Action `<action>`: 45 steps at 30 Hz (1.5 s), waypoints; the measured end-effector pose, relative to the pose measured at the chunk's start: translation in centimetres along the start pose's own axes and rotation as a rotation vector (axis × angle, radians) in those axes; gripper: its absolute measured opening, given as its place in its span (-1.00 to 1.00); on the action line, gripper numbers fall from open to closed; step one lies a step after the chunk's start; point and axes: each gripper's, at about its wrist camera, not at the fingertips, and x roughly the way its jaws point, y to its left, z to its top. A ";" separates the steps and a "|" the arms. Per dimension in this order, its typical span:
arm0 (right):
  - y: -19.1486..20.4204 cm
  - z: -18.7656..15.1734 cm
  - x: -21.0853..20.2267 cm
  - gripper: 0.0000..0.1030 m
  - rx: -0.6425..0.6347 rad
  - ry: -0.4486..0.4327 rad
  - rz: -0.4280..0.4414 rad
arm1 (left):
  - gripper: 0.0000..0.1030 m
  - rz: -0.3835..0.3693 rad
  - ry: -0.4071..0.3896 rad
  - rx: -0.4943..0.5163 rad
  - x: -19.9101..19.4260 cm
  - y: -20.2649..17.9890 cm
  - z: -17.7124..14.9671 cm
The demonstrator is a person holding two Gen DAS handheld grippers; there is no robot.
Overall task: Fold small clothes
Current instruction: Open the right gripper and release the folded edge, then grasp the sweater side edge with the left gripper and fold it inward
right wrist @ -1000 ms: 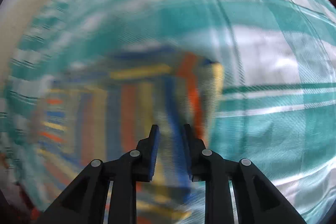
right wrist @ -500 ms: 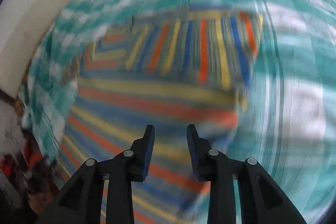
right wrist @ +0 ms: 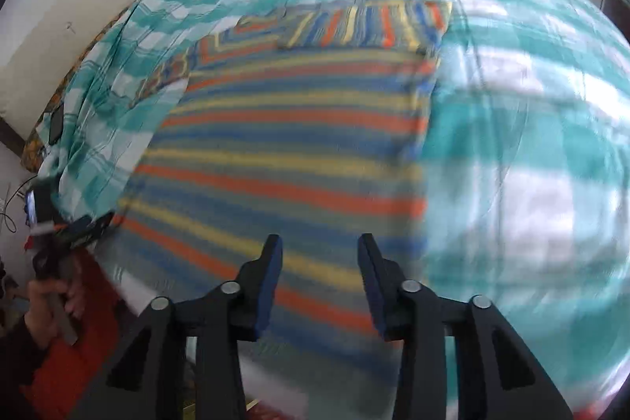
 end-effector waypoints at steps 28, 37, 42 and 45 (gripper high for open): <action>1.6 -6.0 2.5 0.20 0.073 0.010 -0.079 | 0.99 0.014 0.010 0.032 0.5 0.1 -0.4; 2.2 -5.9 2.9 0.36 0.043 0.013 -0.087 | 0.97 -0.085 0.058 -0.042 -0.7 1.3 1.0; 2.1 -6.0 3.0 0.37 0.048 0.011 -0.082 | 0.96 -0.295 -0.021 -0.247 -2.3 6.8 8.5; 2.2 -5.9 3.1 0.45 0.043 0.016 -0.076 | 0.97 -0.383 -0.051 -0.376 -0.5 10.9 15.3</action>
